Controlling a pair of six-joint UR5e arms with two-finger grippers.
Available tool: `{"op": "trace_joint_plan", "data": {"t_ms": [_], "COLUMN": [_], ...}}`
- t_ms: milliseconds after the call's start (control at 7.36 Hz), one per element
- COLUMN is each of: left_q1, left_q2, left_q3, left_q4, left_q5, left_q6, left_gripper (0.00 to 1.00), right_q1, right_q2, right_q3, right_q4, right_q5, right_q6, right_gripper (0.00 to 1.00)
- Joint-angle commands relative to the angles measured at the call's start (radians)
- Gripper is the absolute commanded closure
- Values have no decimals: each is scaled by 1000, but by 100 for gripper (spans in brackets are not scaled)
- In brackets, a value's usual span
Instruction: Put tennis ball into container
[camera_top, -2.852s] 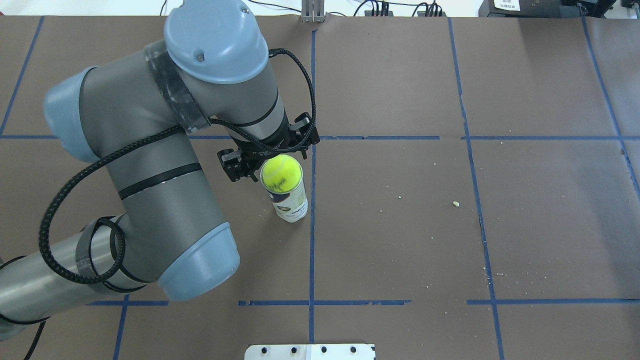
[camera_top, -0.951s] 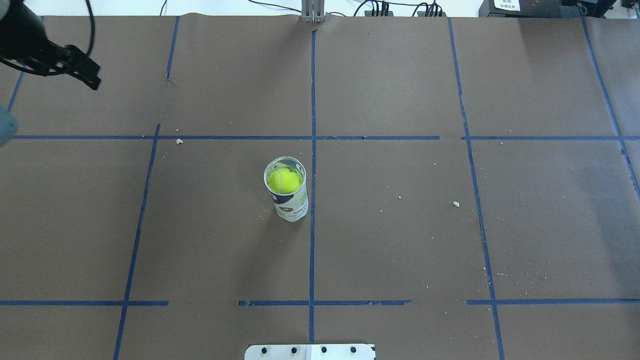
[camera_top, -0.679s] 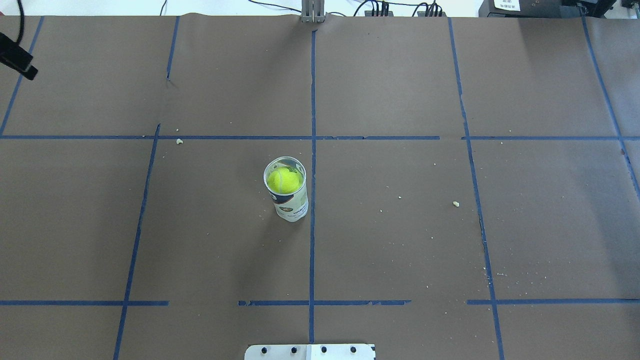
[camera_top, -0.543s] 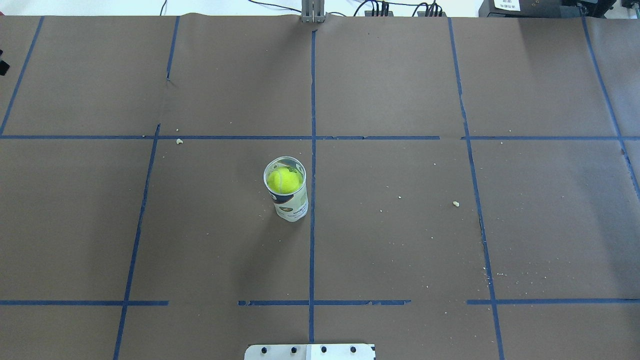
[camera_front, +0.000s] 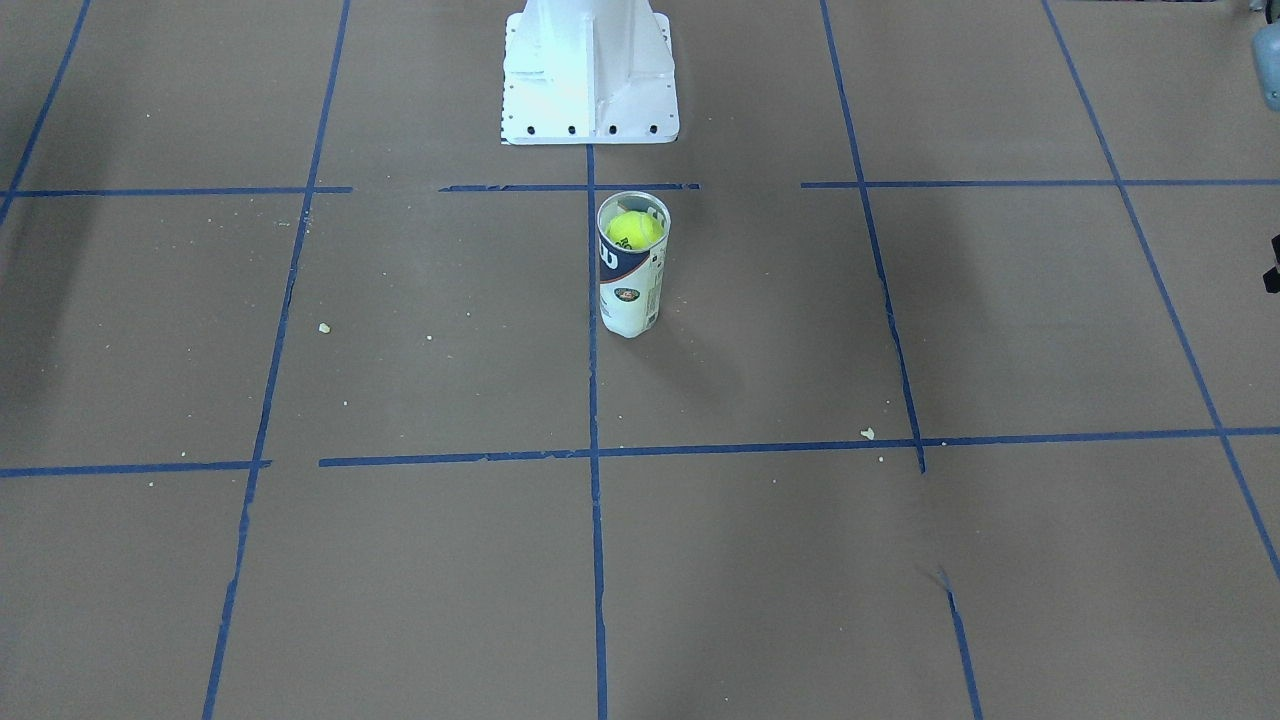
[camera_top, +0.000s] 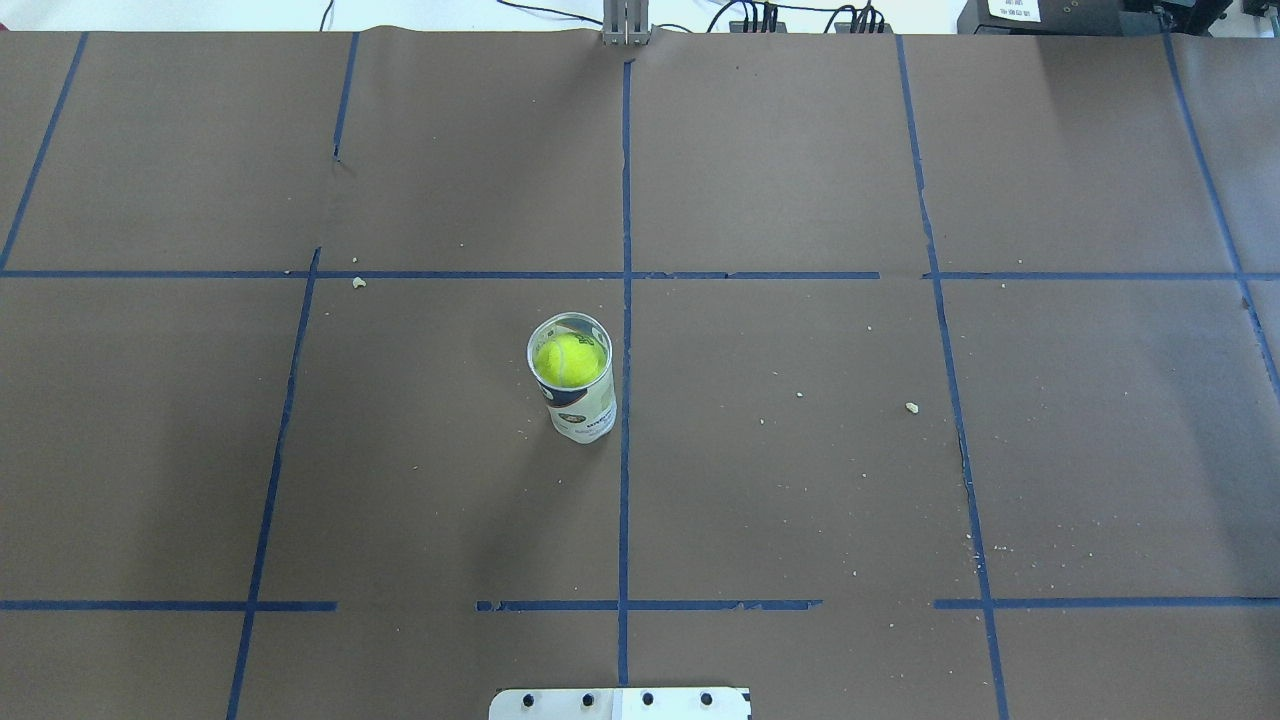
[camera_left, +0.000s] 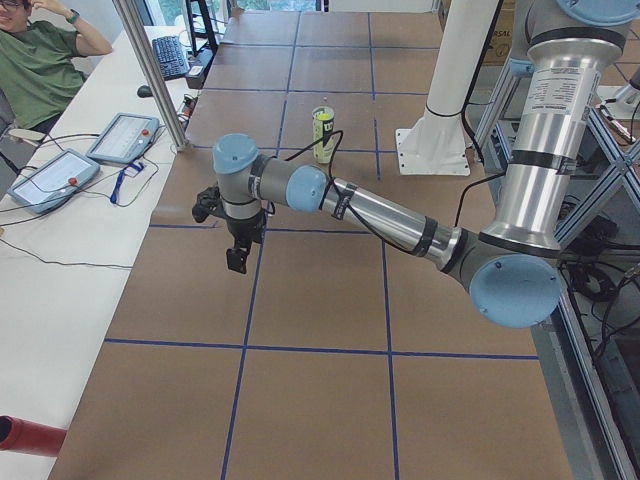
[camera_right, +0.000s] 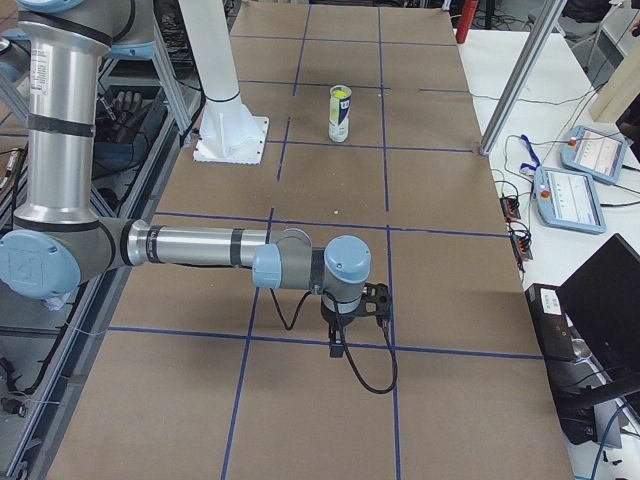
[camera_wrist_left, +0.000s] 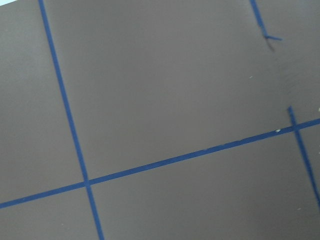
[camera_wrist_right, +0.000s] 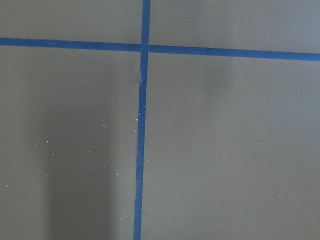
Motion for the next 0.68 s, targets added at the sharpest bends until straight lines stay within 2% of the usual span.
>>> {"op": "trace_joint_plan", "data": {"t_ms": [0, 272, 407, 543], "left_q1": [-32, -114, -162, -162], "left_q2": [104, 147, 147, 149], "left_q3": [22, 85, 94, 106], "left_q4": [0, -1, 2, 9], "left_q5": [-1, -2, -11, -26], "left_q6": [5, 233, 247, 241], "left_gripper": [0, 0, 0, 0], "right_q1": [0, 0, 0, 0], "right_q2": [0, 0, 1, 0], "right_q3": [0, 0, 0, 0], "right_q4": [0, 0, 0, 0], "right_q5": [0, 0, 0, 0], "right_q6": [0, 0, 0, 0], "right_gripper": [0, 0, 0, 0]}}
